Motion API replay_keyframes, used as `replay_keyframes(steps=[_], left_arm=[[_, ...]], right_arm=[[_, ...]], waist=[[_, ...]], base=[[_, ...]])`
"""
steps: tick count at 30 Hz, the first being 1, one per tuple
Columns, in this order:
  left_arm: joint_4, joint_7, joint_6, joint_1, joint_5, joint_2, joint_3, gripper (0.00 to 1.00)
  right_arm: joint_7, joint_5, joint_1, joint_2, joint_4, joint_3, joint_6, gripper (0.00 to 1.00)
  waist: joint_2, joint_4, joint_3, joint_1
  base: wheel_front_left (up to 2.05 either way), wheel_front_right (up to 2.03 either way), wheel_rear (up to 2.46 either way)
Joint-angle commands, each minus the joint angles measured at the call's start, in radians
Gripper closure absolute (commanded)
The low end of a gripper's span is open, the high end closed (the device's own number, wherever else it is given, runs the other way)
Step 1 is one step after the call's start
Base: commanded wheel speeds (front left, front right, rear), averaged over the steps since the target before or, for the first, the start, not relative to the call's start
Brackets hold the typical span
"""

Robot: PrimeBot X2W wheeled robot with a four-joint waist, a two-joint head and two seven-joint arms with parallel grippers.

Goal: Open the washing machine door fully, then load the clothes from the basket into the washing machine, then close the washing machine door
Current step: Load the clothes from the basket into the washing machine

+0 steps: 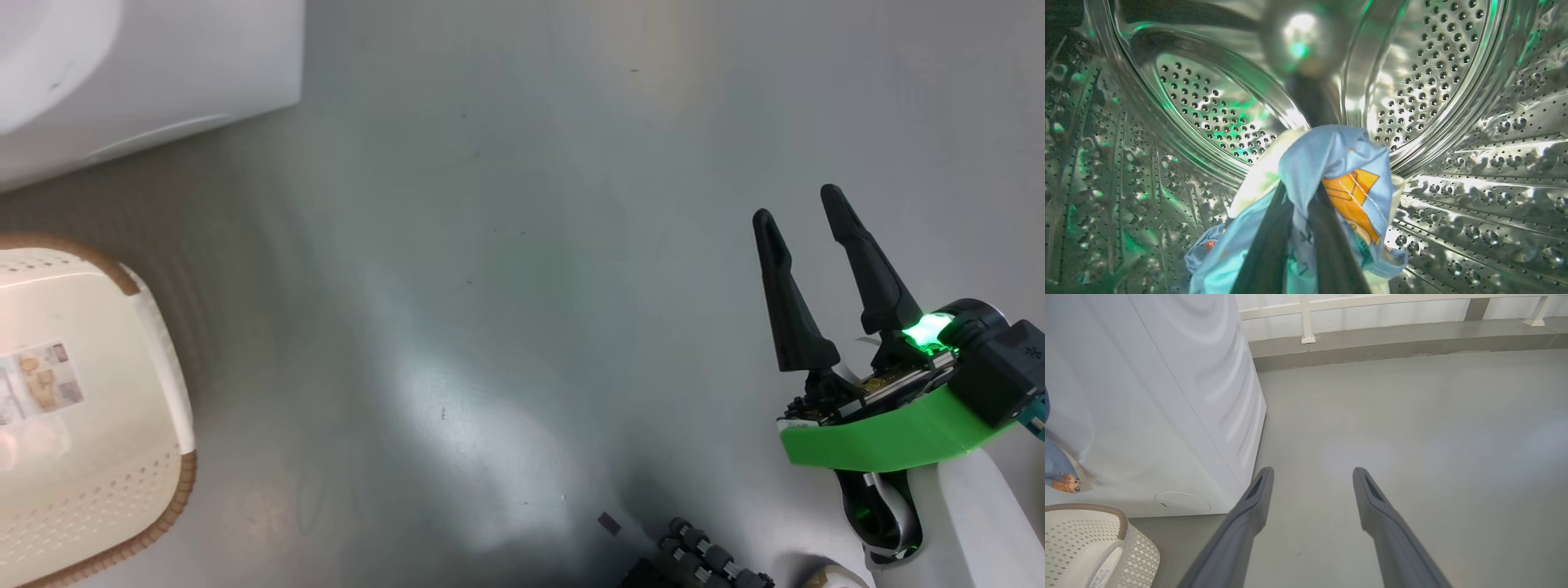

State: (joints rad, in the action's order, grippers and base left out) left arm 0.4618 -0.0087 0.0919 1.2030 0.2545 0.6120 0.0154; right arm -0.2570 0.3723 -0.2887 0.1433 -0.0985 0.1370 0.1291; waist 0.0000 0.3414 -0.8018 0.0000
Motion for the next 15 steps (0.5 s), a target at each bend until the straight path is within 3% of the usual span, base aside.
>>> replay_keyframes(steps=[1, 2, 4, 5, 15], left_arm=[[-0.032, 0.001, -0.002, -0.026, 0.011, 0.049, 0.021, 1.0], [-0.03, 0.008, -0.005, -0.034, 0.022, 0.044, 0.024, 0.96], [-0.025, 0.02, -0.006, -0.044, 0.034, 0.041, 0.028, 0.52], [-0.022, 0.02, -0.011, -0.048, 0.044, 0.036, 0.03, 0.0], [0.0, -0.05, -0.038, -0.134, 0.102, -0.003, 0.047, 0.0]], right_arm=[[-0.005, 0.003, 0.014, 0.019, -0.023, 0.009, 0.002, 0.0], [-0.005, 0.003, 0.014, 0.021, -0.023, 0.008, 0.002, 0.0], [-0.005, 0.002, 0.011, 0.025, -0.024, 0.011, 0.002, 0.0], [-0.005, 0.001, 0.01, 0.027, -0.024, 0.011, 0.002, 0.0], [-0.005, -0.007, 0.026, 0.042, -0.024, -0.006, 0.002, 0.0]], waist=[[0.0, -0.011, 0.01, 0.0], [0.0, -0.016, 0.014, 0.0], [0.0, -0.022, 0.021, 0.0], [0.0, -0.025, 0.026, 0.0], [0.0, -0.061, 0.093, 0.0]], base=[[0.0, 0.0, 0.0], [0.0, 0.0, 0.0], [0.0, 0.0, 0.0], [0.0, 0.0, 0.0], [0.0, 0.0, 0.0]])
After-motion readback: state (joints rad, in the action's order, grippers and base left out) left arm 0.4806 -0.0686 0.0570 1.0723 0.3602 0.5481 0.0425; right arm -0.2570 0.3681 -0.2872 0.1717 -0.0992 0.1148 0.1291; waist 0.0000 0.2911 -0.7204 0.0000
